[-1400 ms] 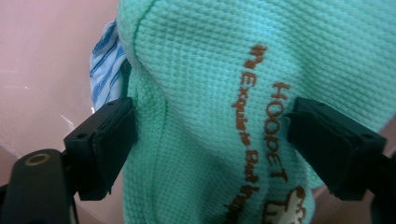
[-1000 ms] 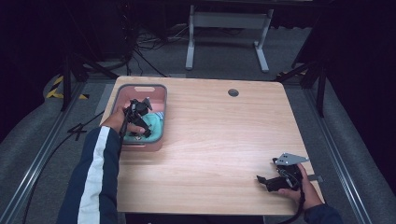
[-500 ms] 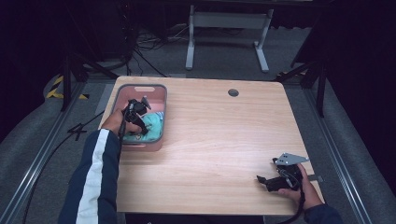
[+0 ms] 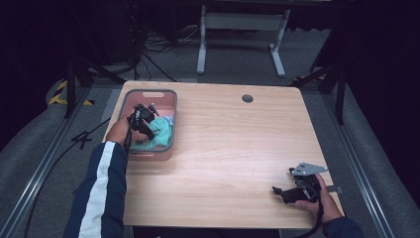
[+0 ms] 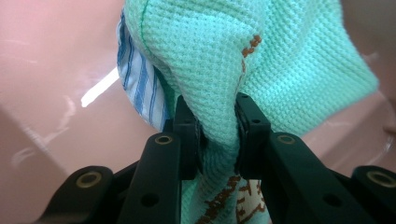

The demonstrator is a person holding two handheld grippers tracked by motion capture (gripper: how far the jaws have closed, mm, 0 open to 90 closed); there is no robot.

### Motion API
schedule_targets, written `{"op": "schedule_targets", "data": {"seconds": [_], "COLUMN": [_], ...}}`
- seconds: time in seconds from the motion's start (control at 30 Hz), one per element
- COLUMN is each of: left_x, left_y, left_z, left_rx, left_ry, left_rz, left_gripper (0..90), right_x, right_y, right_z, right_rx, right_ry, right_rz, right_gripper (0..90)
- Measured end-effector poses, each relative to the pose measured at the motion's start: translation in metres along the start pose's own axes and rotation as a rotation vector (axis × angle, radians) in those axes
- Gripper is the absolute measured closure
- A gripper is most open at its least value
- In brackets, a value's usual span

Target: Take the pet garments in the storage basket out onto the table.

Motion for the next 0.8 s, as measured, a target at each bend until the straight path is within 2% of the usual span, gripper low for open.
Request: {"op": "schedule_targets", "data": {"seconds": [0.03,0.07,0.1,0.27,0.3,0.5,0.53,0.63,0.67,0.8], "left_x": [-0.005,-0.005,-0.013,-0.032,-0.032,-0.054,-0.058,-0.068,-0.070,-0.079], "left_y": [0.001,0.001,0.003,0.006,0.006,0.005,0.005,0.004,0.005,0.001], "left_z": [-0.002,-0.002,-0.004,-0.011,-0.011,-0.022,-0.024,-0.028,-0.030,-0.034], "left_rx": [-0.023,-0.023,-0.034,-0.048,-0.048,-0.068,-0.075,-0.070,-0.068,-0.064], "left_ry": [-0.034,-0.034,-0.062,-0.125,-0.125,-0.224,-0.247,-0.279,-0.307,-0.337], "left_rz": [0.023,0.023,0.052,0.090,0.090,0.105,0.090,0.100,0.110,0.093], "left_gripper": [75.0,75.0,75.0,75.0,75.0,75.0,75.0,75.0,75.0,75.0], "right_x": [0.000,0.000,0.000,0.000,0.000,0.000,0.000,0.000,0.000,0.000], "right_y": [0.000,0.000,0.000,0.000,0.000,0.000,0.000,0.000,0.000,0.000], "right_z": [0.000,0.000,0.000,0.000,0.000,0.000,0.000,0.000,0.000,0.000], "right_rx": [0.000,0.000,0.000,0.000,0.000,0.000,0.000,0.000,0.000,0.000], "right_ry": [0.000,0.000,0.000,0.000,0.000,0.000,0.000,0.000,0.000,0.000], "right_rz": [0.000,0.000,0.000,0.000,0.000,0.000,0.000,0.000,0.000,0.000], "right_gripper": [0.6,0.6,0.6,0.6,0.6,0.6,0.6,0.6,0.6,0.6]}}
Point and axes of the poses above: each handheld gripper's, and its own axes: x roughly forward along the jaws, z roughly out of its top, y roughly to its left, the point moved 1 cm from there along x, roughly forward along the jaws, and after that the axes turned 9 degrees about z, right-handed, at the moved point
